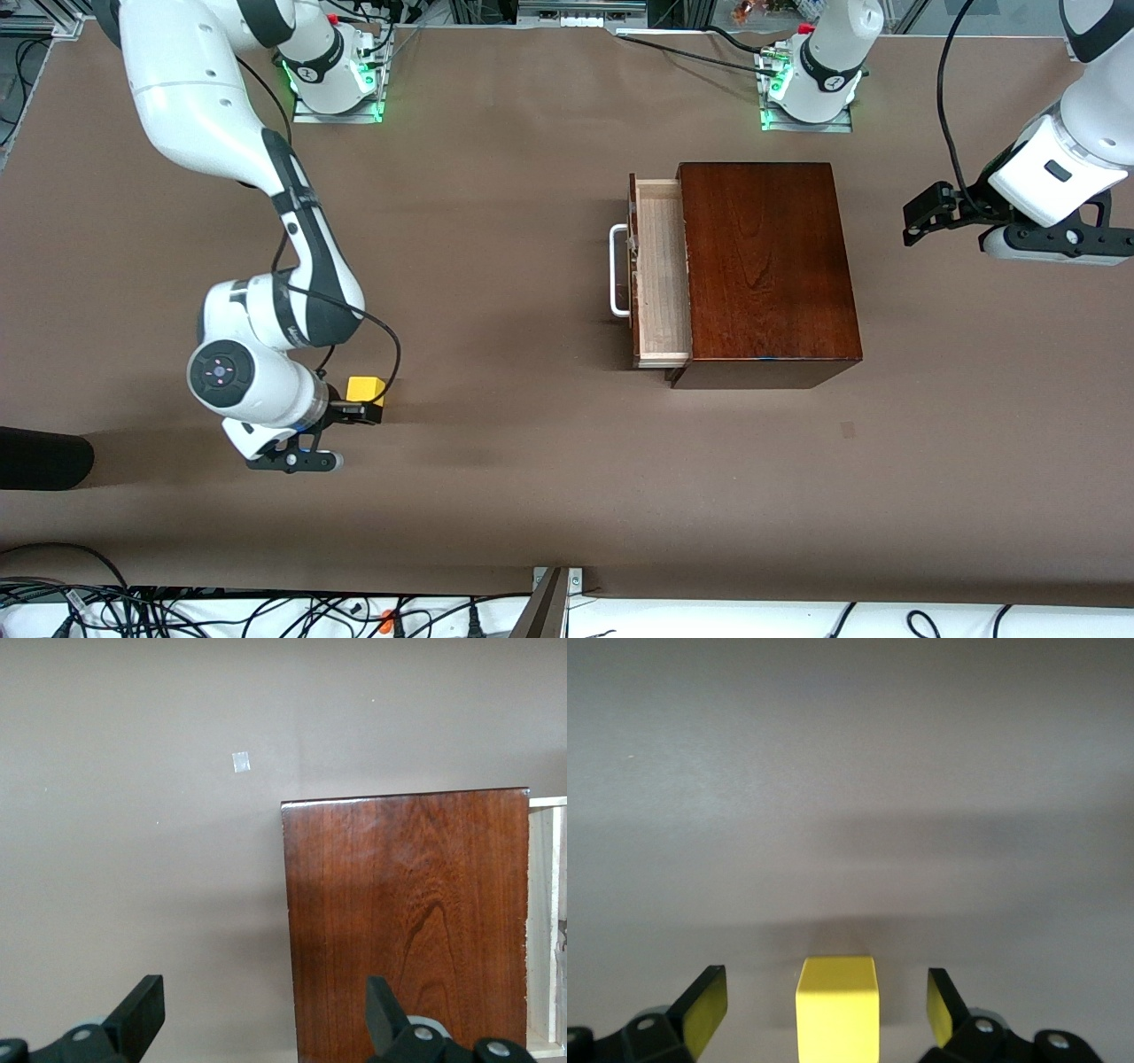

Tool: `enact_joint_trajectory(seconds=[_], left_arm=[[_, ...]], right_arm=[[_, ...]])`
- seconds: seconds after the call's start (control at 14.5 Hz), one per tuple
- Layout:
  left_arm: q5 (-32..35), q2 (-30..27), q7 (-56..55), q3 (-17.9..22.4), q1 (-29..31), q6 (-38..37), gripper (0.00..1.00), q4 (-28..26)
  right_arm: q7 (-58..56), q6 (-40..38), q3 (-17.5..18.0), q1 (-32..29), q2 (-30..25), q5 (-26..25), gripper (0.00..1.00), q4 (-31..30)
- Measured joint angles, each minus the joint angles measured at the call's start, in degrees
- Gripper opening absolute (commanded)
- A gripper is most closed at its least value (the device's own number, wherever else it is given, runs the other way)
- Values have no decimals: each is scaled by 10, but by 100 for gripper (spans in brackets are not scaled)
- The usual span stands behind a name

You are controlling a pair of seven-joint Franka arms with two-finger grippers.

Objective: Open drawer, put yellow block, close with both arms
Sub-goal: 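Grasp the yellow cube with the right gripper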

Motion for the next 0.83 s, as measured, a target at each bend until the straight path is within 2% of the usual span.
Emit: enact_joint_trajectory(seconds=[0.76,0.83], left_arm=[[11,-1,13,3,1,-4,100,0],[11,-1,13,3,1,-4,100,0]], right_arm=[[6,17,1,3,8,1,100,-82],[6,22,1,4,8,1,85,-89]])
